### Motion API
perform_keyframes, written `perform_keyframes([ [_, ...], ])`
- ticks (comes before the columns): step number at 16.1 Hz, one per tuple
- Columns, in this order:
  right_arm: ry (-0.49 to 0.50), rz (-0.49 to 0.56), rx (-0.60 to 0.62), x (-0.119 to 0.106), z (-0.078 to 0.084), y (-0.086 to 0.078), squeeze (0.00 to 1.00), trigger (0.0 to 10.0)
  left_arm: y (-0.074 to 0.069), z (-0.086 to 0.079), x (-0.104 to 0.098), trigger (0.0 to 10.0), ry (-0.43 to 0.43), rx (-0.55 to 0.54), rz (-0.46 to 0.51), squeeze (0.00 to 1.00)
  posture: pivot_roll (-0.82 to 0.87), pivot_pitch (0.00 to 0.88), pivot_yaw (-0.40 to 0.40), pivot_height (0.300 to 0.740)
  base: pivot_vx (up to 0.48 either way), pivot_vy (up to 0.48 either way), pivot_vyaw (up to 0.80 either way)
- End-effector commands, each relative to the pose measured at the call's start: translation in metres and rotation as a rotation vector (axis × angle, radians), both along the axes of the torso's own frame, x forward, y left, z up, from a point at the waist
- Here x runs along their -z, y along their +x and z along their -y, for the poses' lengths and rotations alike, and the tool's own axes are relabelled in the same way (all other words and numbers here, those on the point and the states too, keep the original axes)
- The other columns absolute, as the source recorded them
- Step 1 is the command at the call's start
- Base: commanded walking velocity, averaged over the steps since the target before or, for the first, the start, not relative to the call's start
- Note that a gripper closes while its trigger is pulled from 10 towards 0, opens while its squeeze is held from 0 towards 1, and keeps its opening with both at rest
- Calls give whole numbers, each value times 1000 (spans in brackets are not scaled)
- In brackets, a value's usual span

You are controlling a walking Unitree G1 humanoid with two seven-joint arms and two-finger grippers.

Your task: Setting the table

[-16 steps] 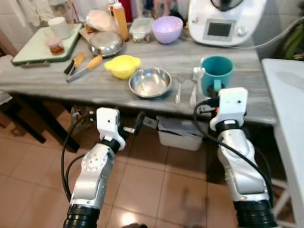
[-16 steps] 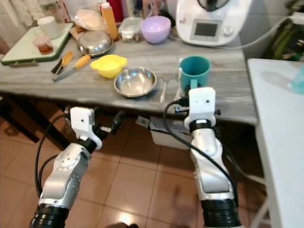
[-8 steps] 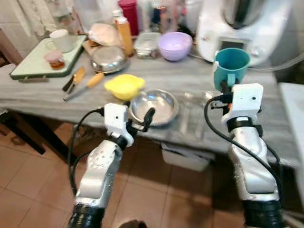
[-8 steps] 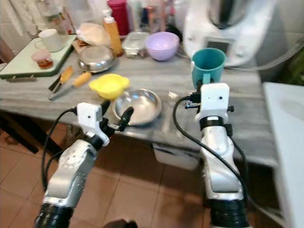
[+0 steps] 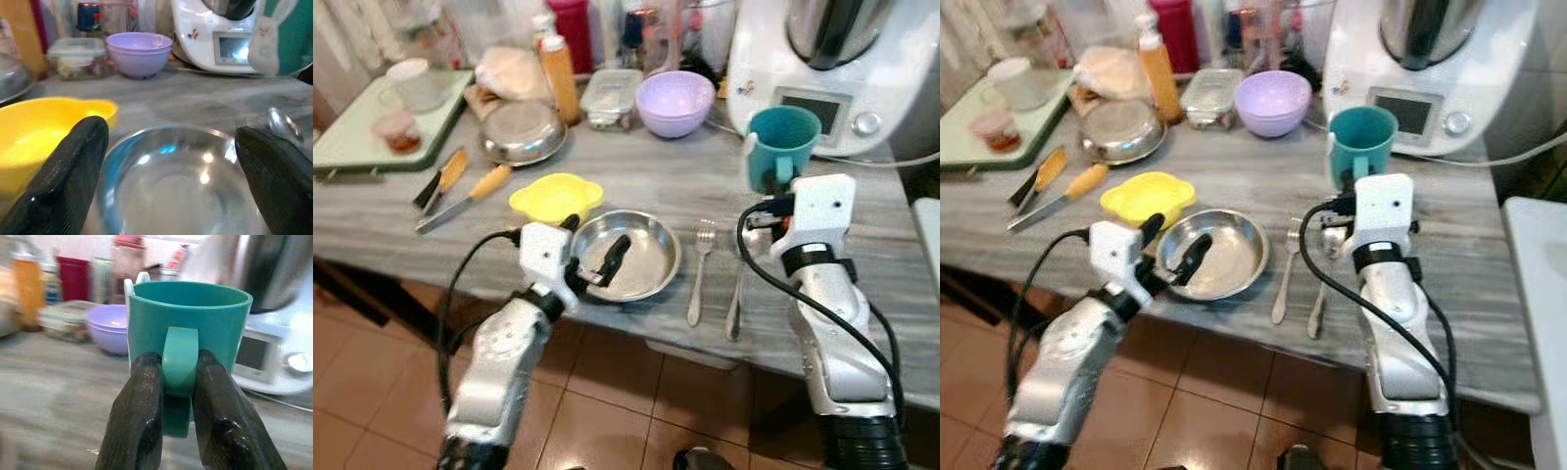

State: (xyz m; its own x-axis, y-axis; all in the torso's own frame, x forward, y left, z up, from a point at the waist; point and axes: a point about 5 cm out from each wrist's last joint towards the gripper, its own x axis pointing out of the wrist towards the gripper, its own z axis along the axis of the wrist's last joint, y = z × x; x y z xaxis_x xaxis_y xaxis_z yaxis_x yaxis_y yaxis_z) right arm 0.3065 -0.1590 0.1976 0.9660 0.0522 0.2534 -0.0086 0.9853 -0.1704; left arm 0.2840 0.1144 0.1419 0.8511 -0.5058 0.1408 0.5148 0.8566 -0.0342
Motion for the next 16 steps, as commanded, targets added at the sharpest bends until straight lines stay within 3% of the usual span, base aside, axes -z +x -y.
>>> perform_keyframes([
  [1, 4, 13, -70, -4, -9, -2, 0, 10000, -7, -5, 2, 10000, -11, 30, -21, 0, -12, 125, 70, 740, 0, 0, 0],
  [5, 11, -11, -120, -2, -7, -1, 0, 10000, -21, 4, 2, 10000, -15, 166, -36, 0, -10, 140, 69, 740, 0, 0, 0],
  [7, 5, -47, -141, 3, 3, 4, 0, 10000, -27, 6, 3, 10000, -17, 214, -64, 0, -6, 154, 71, 740, 0, 0, 0],
  [11, -23, -80, -169, 8, 16, 12, 0, 10000, -32, 13, -2, 10000, -36, 291, -69, 0, 0, 167, 78, 740, 0, 0, 0],
  [16, -13, -106, -245, 10, 15, 21, 0, 10000, -33, 18, -9, 10000, -31, 358, -74, 0, 10, 190, 90, 740, 0, 0, 0],
])
